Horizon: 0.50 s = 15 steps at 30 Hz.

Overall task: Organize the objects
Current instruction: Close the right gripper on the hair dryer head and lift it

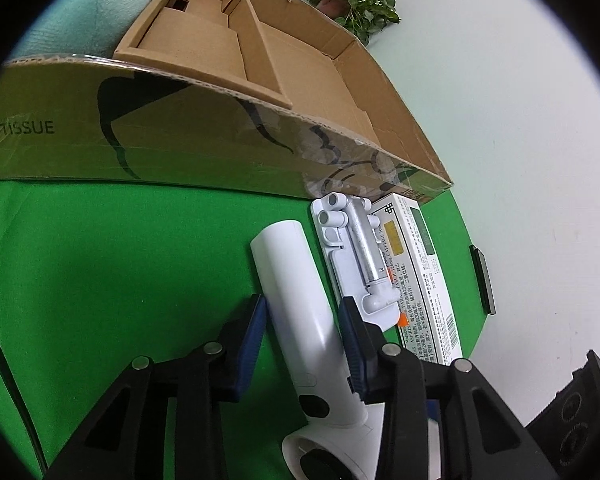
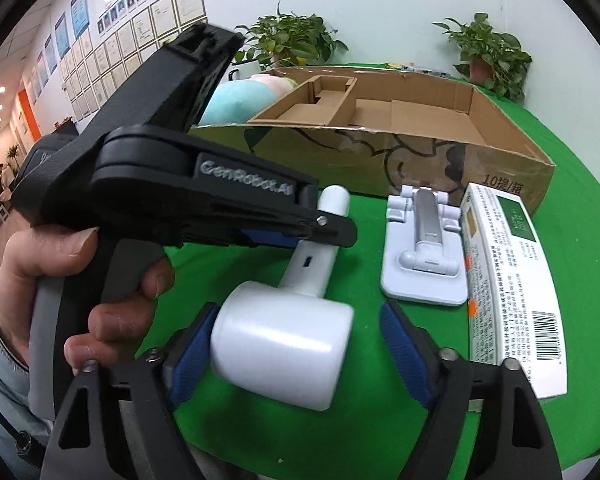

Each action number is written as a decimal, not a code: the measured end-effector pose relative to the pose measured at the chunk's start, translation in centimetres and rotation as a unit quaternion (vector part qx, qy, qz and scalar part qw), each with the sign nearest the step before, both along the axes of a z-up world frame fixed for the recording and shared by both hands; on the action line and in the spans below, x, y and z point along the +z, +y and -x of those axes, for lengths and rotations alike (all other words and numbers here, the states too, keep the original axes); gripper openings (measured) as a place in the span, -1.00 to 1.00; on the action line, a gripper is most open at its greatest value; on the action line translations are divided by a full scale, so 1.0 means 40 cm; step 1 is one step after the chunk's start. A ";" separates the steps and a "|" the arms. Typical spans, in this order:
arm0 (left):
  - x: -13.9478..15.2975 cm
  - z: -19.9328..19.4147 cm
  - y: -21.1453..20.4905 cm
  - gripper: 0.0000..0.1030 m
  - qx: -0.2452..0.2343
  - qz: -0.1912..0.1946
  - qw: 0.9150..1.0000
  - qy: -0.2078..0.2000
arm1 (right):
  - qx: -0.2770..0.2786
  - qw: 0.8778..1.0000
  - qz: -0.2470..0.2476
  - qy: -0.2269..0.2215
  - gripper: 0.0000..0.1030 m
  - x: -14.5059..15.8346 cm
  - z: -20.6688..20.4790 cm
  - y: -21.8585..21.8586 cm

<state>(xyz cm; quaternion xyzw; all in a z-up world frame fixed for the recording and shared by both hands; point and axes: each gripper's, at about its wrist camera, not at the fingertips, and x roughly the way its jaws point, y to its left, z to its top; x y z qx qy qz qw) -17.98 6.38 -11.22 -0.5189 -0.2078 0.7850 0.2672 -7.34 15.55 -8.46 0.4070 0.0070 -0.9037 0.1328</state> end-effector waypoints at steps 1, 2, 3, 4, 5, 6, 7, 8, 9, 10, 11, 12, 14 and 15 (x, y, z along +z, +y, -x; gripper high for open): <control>0.000 0.000 0.000 -0.29 -0.001 0.000 1.000 0.000 | 0.002 1.000 -0.007 0.001 0.28 -0.001 -0.003 -0.008; 0.000 -0.002 0.000 -0.30 -0.002 0.001 1.000 0.000 | 0.002 1.000 -0.019 0.005 0.28 -0.002 -0.009 -0.016; -0.001 -0.005 -0.001 -0.30 -0.004 0.001 1.000 0.001 | 0.001 1.000 -0.024 0.007 0.28 -0.003 -0.015 -0.021; 0.002 -0.012 -0.001 -0.30 -0.007 0.004 1.000 0.002 | -0.001 1.000 -0.023 0.008 0.28 -0.004 -0.019 -0.021; 0.004 -0.019 -0.001 -0.30 -0.010 0.008 1.000 0.006 | -0.003 1.000 -0.020 0.008 0.28 -0.005 -0.022 -0.019; 0.006 -0.026 -0.001 -0.30 -0.011 0.009 1.000 0.009 | -0.005 1.000 -0.019 0.009 0.27 -0.006 -0.028 -0.019; 0.008 -0.031 -0.002 -0.30 -0.011 0.010 1.000 0.011 | -0.007 1.000 -0.021 0.011 0.27 -0.006 -0.034 -0.022; 0.011 -0.039 -0.001 -0.31 -0.012 0.011 1.000 0.014 | -0.009 1.000 -0.024 0.014 0.27 -0.006 -0.041 -0.025; 0.012 -0.043 -0.001 -0.31 -0.013 0.011 1.000 0.016 | -0.011 1.000 -0.025 0.015 0.26 -0.007 -0.050 -0.027; 0.015 -0.049 0.000 -0.32 -0.013 0.013 1.000 0.018 | -0.012 0.999 -0.027 0.017 0.26 -0.007 -0.056 -0.029; 0.018 -0.053 0.000 -0.32 -0.013 0.015 1.000 0.020 | -0.012 0.999 -0.030 0.019 0.26 -0.007 -0.060 -0.031; 0.022 -0.057 0.002 -0.33 -0.012 0.018 1.000 0.023 | -0.012 0.999 -0.032 0.020 0.26 -0.006 -0.067 -0.031; 0.029 -0.062 0.006 -0.34 -0.012 0.020 0.999 0.027 | -0.012 0.999 -0.033 0.022 0.26 -0.005 -0.074 -0.028; 0.033 -0.063 0.006 -0.34 -0.012 0.019 0.999 0.028 | -0.011 0.999 -0.035 0.024 0.26 -0.004 -0.077 -0.028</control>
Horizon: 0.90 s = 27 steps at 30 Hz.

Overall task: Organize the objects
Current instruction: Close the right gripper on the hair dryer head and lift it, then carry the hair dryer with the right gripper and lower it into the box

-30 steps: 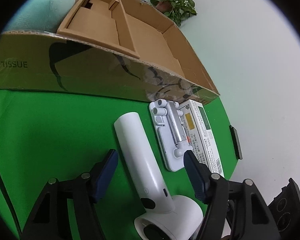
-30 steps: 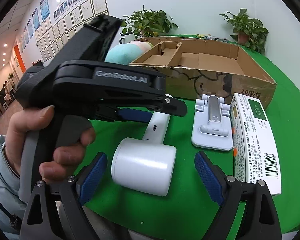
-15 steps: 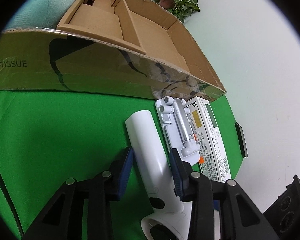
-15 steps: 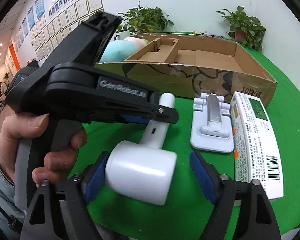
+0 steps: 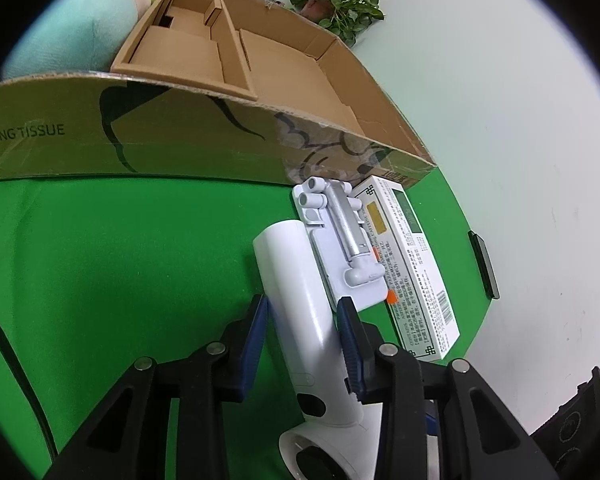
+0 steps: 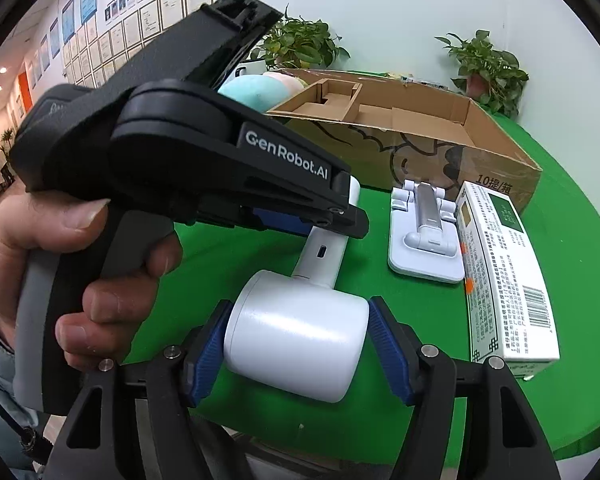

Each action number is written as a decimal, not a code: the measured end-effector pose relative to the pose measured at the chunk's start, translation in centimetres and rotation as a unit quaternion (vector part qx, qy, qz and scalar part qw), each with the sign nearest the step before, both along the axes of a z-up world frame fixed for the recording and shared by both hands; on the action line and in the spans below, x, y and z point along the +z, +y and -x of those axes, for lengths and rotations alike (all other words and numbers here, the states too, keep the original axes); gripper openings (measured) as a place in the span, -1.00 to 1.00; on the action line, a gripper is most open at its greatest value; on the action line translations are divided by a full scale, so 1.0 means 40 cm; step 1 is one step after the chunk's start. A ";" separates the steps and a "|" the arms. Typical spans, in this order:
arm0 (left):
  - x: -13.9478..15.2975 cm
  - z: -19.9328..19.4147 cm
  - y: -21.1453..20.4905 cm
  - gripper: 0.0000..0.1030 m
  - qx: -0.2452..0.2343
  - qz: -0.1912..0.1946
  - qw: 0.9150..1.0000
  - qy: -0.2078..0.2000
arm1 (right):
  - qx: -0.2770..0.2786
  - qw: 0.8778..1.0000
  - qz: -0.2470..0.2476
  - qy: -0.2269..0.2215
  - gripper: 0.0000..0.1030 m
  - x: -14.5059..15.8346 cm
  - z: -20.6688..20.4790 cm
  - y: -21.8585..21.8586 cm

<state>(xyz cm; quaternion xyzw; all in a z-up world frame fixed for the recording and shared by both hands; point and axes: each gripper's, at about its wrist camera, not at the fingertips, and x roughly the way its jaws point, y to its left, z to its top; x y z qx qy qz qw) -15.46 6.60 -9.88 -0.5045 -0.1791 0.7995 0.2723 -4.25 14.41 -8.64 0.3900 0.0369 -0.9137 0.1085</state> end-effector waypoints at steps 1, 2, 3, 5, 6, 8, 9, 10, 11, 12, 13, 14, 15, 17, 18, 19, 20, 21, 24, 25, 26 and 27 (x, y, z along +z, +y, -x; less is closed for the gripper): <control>0.005 -0.002 -0.002 -0.35 0.000 -0.001 1.000 0.002 | 0.001 1.000 -0.001 0.002 0.26 0.000 -0.003 0.000; 0.010 -0.005 -0.003 -0.35 0.002 -0.002 1.000 0.004 | 0.001 1.000 -0.001 0.004 0.25 0.000 -0.006 0.001; 0.014 -0.008 -0.003 -0.36 0.002 -0.002 1.000 0.007 | 0.000 1.000 -0.001 0.006 0.25 0.001 -0.009 0.002; 0.026 -0.013 0.000 -0.37 0.001 0.002 1.000 0.015 | -0.003 1.000 0.002 0.007 0.24 0.004 -0.012 0.004; 0.030 -0.011 0.006 -0.37 0.002 0.003 1.000 0.018 | -0.005 1.000 0.002 0.008 0.23 0.004 -0.014 0.002; 0.042 -0.014 0.004 -0.38 0.005 0.001 1.000 0.023 | -0.006 1.000 0.001 0.011 0.22 0.004 -0.018 0.004; 0.047 -0.018 0.002 -0.39 0.006 0.001 1.000 0.026 | -0.007 1.000 0.000 0.013 0.21 0.006 -0.019 0.005; 0.052 -0.020 0.003 -0.39 0.006 0.002 1.000 0.029 | -0.008 1.000 0.001 0.014 0.20 0.007 -0.019 0.006; 0.058 -0.021 0.004 -0.40 0.006 0.003 0.999 0.032 | -0.010 1.000 0.003 0.014 0.18 0.009 -0.018 0.009; 0.062 -0.022 0.006 -0.40 0.006 0.004 0.999 0.034 | -0.014 1.000 0.004 0.015 0.17 0.010 -0.019 0.011; 0.068 -0.023 0.006 -0.40 0.007 0.005 0.999 0.037 | -0.016 1.000 0.005 0.016 0.16 0.011 -0.018 0.012; 0.075 -0.025 0.008 -0.41 0.007 0.007 0.999 0.041 | -0.018 1.000 0.005 0.017 0.14 0.013 -0.018 0.013; 0.082 -0.027 0.010 -0.41 0.007 0.008 0.999 0.046 | -0.022 1.000 0.005 0.017 0.13 0.015 -0.017 0.015; 0.098 -0.031 0.013 -0.42 0.008 0.009 0.998 0.054 | -0.025 1.000 0.006 0.018 0.10 0.018 -0.013 0.020; 0.107 -0.033 0.014 -0.42 0.007 0.010 0.998 0.058 | -0.029 0.999 0.009 0.017 0.08 0.020 -0.010 0.024; 0.116 -0.033 0.018 -0.42 0.006 0.010 0.998 0.062 | -0.033 0.999 0.011 0.017 0.07 0.021 -0.006 0.029; 0.127 -0.035 0.023 -0.43 0.005 0.012 0.998 0.068 | -0.037 0.999 0.012 0.017 0.06 0.024 -0.003 0.032; 0.135 -0.036 0.025 -0.43 0.005 0.014 0.997 0.073 | -0.040 0.999 0.011 0.017 0.04 0.026 0.001 0.034; 0.164 -0.039 0.032 -0.43 0.003 0.019 0.996 0.091 | -0.050 0.998 0.015 0.023 0.02 0.040 0.011 0.042; 0.171 -0.041 0.033 -0.44 0.003 0.022 0.995 0.098 | -0.051 0.998 0.015 0.026 0.02 0.046 0.014 0.043; 0.185 -0.041 0.036 -0.44 0.003 0.024 0.994 0.106 | -0.053 0.998 0.015 0.029 0.02 0.052 0.016 0.042; 0.194 -0.043 0.037 -0.44 0.003 0.026 0.993 0.111 | -0.055 0.998 0.016 0.033 0.02 0.060 0.020 0.043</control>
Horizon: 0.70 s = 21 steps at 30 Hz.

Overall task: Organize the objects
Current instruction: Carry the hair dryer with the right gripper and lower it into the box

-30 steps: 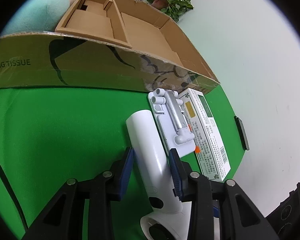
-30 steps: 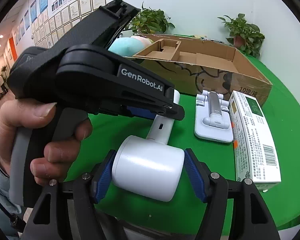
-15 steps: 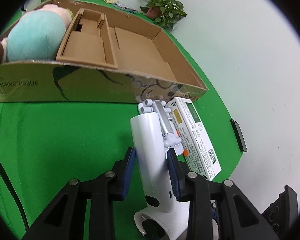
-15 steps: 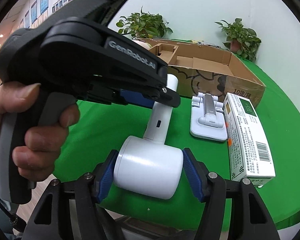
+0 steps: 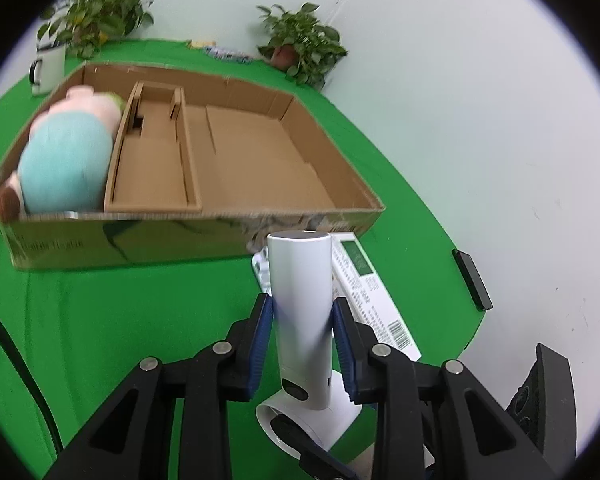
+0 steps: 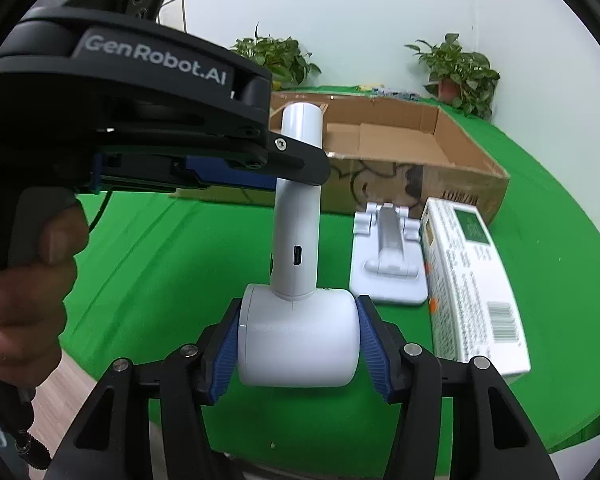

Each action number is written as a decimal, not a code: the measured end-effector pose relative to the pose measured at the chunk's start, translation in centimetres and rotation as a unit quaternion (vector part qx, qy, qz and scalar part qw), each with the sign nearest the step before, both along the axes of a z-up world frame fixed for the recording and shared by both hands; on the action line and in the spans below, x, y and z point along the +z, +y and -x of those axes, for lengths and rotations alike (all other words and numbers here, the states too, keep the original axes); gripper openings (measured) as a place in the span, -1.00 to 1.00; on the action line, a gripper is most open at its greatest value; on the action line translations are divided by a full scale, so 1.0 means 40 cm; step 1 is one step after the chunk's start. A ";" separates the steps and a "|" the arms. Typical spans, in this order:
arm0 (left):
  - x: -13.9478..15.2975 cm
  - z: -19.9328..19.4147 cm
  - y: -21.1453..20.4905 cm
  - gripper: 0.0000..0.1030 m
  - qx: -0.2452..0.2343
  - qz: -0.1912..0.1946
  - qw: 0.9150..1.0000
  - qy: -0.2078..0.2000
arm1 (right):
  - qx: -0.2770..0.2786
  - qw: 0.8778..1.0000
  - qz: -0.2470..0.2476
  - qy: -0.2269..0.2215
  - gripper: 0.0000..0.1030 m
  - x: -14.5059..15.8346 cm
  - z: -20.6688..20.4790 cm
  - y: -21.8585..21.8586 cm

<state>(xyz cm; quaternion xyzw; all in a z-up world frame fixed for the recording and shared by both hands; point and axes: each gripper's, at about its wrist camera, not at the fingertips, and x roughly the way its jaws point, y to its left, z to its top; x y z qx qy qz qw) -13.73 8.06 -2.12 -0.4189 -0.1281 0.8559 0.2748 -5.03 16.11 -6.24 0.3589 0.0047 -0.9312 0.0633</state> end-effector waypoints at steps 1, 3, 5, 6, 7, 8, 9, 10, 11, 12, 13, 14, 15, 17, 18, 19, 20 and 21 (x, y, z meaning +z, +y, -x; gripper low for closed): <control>0.007 0.001 -0.002 -0.44 0.001 0.000 1.000 0.003 | 0.000 1.000 0.002 0.003 0.02 0.006 0.003 0.000; 0.023 0.005 -0.006 -0.44 0.004 0.000 1.000 0.011 | 0.001 1.000 0.002 0.012 0.01 0.022 0.008 -0.003; 0.041 0.009 -0.009 -0.44 0.005 0.000 1.000 0.019 | 0.002 1.000 0.002 0.021 0.01 0.038 0.015 -0.005; 0.049 0.010 -0.009 -0.44 0.005 0.001 1.000 0.023 | 0.002 1.000 0.002 0.024 0.01 0.045 0.019 -0.005; 0.057 0.013 -0.010 -0.44 0.005 0.002 1.000 0.026 | 0.002 1.000 0.002 0.027 0.01 0.052 0.023 -0.007; 0.067 0.015 -0.009 -0.44 0.005 0.003 1.000 0.030 | 0.003 1.000 0.002 0.030 0.01 0.059 0.026 -0.007; 0.076 0.018 -0.009 -0.44 0.005 0.005 0.999 0.034 | 0.003 0.999 0.001 0.034 0.01 0.068 0.030 -0.007; 0.087 0.023 -0.009 -0.44 0.003 0.006 0.999 0.039 | 0.003 0.999 0.001 0.038 0.01 0.076 0.036 -0.005; 0.097 0.028 -0.008 -0.44 0.003 0.007 0.999 0.043 | 0.003 0.999 -0.001 0.041 0.01 0.084 0.040 -0.005; 0.103 0.031 -0.008 -0.44 0.002 0.008 0.999 0.046 | 0.003 0.999 -0.001 0.044 0.01 0.094 0.047 -0.004; 0.112 0.038 -0.006 -0.44 0.001 0.010 0.999 0.049 | 0.002 0.999 0.000 0.047 0.01 0.104 0.054 -0.003; 0.124 0.044 -0.003 -0.44 -0.001 0.013 0.998 0.053 | 0.001 0.999 0.001 0.049 0.01 0.112 0.060 -0.002; 0.136 0.052 0.000 -0.44 -0.002 0.015 0.998 0.056 | 0.000 0.999 0.002 0.052 0.01 0.122 0.067 0.000; 0.156 0.063 0.008 -0.44 -0.008 0.019 0.998 0.063 | -0.005 0.998 0.006 0.056 0.01 0.139 0.079 0.005; 0.166 0.067 0.012 -0.44 -0.010 0.021 0.998 0.066 | -0.009 0.998 0.009 0.058 0.01 0.149 0.085 0.007; 0.174 0.072 0.017 -0.44 -0.013 0.024 0.997 0.069 | -0.011 0.998 0.012 0.059 0.01 0.154 0.089 0.010; 0.179 0.076 0.020 -0.44 -0.015 0.027 0.997 0.071 | -0.012 0.998 0.014 0.060 0.01 0.159 0.093 0.012; 0.184 0.081 0.024 -0.44 -0.017 0.029 0.997 0.072 | -0.015 0.998 0.015 0.061 0.01 0.165 0.096 0.013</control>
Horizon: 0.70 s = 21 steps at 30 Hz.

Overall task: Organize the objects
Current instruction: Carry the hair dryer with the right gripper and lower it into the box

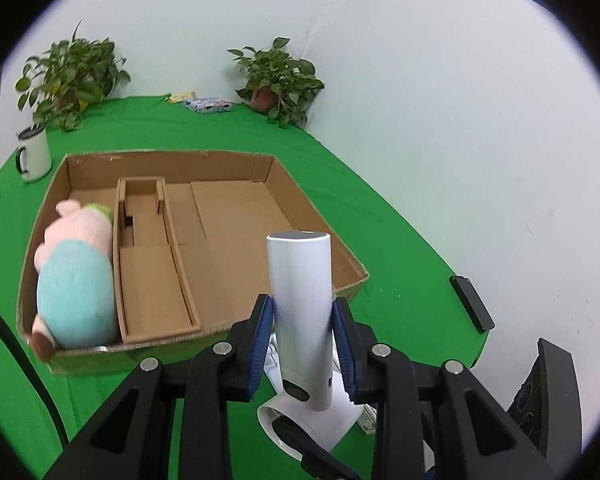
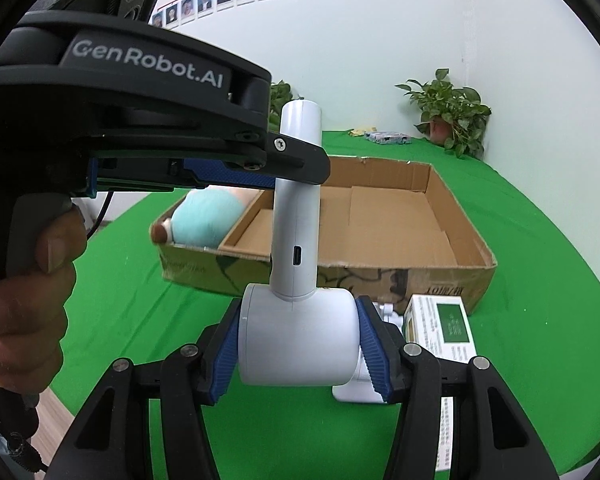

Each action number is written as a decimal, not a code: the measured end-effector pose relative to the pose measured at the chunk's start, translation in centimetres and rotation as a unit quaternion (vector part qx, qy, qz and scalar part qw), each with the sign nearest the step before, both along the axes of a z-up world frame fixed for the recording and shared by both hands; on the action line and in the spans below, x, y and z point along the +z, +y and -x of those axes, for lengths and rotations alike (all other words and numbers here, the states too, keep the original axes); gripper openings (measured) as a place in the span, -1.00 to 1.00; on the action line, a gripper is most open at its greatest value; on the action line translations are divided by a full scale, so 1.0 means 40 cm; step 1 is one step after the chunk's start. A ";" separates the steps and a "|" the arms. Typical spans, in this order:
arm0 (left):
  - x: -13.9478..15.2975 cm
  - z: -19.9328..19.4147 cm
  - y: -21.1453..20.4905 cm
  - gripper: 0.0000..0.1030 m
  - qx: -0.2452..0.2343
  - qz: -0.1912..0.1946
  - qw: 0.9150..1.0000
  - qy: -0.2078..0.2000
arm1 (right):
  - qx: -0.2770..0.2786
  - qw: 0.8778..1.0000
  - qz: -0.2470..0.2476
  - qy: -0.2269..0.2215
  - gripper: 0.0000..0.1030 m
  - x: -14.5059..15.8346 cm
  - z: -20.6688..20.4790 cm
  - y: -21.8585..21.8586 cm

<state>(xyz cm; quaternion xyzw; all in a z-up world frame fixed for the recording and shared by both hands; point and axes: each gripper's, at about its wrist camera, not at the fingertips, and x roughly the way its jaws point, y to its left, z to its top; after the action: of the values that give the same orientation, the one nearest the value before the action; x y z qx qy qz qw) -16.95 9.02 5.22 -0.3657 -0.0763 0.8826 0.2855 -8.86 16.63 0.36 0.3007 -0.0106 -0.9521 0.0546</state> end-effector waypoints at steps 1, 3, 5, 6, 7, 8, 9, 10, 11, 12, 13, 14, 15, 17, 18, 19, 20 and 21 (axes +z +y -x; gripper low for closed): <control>0.003 0.004 0.004 -0.44 -0.002 0.001 1.000 0.001 | -0.002 1.000 0.001 0.001 0.01 0.004 0.003 0.001; 0.006 0.017 0.009 -0.44 -0.005 0.003 1.000 0.000 | -0.005 1.000 0.003 -0.002 0.01 0.009 0.019 0.008; 0.007 0.037 0.015 -0.43 -0.005 0.006 1.000 -0.004 | -0.004 1.000 0.012 -0.008 0.01 0.012 0.036 0.020; 0.006 0.049 0.017 -0.43 -0.005 0.006 1.000 -0.008 | -0.005 1.000 0.020 -0.013 0.01 0.016 0.049 0.026; 0.004 0.061 0.019 -0.43 -0.003 0.004 1.000 -0.013 | -0.006 1.000 0.023 -0.017 0.01 0.017 0.059 0.031; 0.003 0.076 0.021 -0.43 -0.003 0.003 1.000 -0.020 | -0.007 0.999 0.025 -0.022 0.01 0.020 0.072 0.034; 0.005 0.091 0.024 -0.43 -0.004 0.005 1.000 -0.023 | -0.007 0.999 0.026 -0.025 0.01 0.022 0.086 0.040; 0.007 0.100 0.026 -0.43 -0.005 0.007 1.000 -0.025 | -0.006 0.999 0.028 -0.029 0.01 0.026 0.100 0.044; 0.010 0.114 0.029 -0.43 -0.004 0.009 1.000 -0.027 | -0.004 0.999 0.031 -0.033 0.01 0.028 0.115 0.052; 0.014 0.126 0.031 -0.43 -0.004 0.010 1.000 -0.029 | -0.001 0.999 0.035 -0.040 0.01 0.035 0.136 0.061; 0.018 0.138 0.032 -0.43 -0.003 0.011 1.000 -0.029 | 0.001 0.998 0.038 -0.044 0.01 0.042 0.152 0.067; 0.022 0.152 0.033 -0.43 -0.002 0.010 1.000 -0.030 | 0.005 0.998 0.043 -0.051 0.01 0.051 0.173 0.074; 0.026 0.165 0.033 -0.43 0.001 0.010 0.999 -0.031 | 0.008 0.997 0.046 -0.056 0.01 0.056 0.191 0.080; 0.035 0.193 0.033 -0.42 0.006 0.009 0.999 -0.035 | 0.014 0.996 0.051 -0.065 0.01 0.068 0.225 0.088; 0.040 0.208 0.035 -0.42 0.009 0.010 0.999 -0.037 | 0.016 0.996 0.053 -0.070 0.01 0.074 0.244 0.092; 0.043 0.222 0.036 -0.42 0.011 0.012 0.999 -0.038 | 0.018 0.995 0.055 -0.075 0.01 0.080 0.262 0.096; 0.048 0.236 0.038 -0.42 0.013 0.015 0.999 -0.039 | 0.020 0.995 0.058 -0.079 0.01 0.084 0.278 0.099; 0.050 0.251 0.039 -0.42 0.014 0.017 0.999 -0.040 | 0.021 0.994 0.062 -0.084 0.01 0.090 0.299 0.103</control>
<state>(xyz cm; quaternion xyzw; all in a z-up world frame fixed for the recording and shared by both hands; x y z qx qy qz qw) -26.98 10.58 7.21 -0.4049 -0.0776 0.8722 0.2634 -20.84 20.75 3.95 0.3757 -0.0674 -0.9196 0.0923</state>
